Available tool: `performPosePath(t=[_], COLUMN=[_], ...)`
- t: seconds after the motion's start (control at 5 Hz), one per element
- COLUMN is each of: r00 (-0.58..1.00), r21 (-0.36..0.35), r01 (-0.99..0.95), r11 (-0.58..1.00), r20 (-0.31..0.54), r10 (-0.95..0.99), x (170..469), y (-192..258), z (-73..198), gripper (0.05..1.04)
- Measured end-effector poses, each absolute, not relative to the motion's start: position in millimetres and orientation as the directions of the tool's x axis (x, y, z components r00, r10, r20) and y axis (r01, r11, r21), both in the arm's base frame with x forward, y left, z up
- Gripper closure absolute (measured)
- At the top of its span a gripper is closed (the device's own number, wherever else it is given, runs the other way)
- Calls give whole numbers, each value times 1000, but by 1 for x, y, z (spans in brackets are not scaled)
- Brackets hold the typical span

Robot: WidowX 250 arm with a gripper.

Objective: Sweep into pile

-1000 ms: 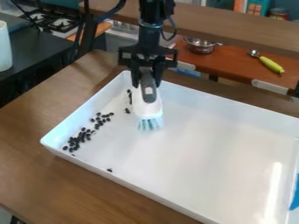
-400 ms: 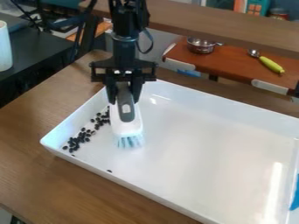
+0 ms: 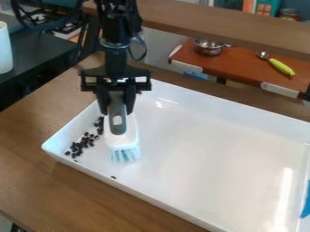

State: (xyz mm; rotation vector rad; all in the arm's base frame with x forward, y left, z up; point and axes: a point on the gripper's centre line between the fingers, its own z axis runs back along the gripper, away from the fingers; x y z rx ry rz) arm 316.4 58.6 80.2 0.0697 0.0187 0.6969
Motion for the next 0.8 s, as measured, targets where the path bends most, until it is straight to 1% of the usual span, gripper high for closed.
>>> performPosePath(t=[0.2, 0.4, 0.6, 0.8], r00=[768, 765, 759, 800], r21=[10, -51, -116, -160], r01=[-640, -644, -649, -592], r11=[769, 763, 751, 790], r20=[-14, -39, -40, -2], r10=[640, 643, 650, 600], x=[315, 320, 325, 330], y=[51, 41, 32, 12], z=[85, 91, 110, 126], gripper=[593, 593, 593, 593])
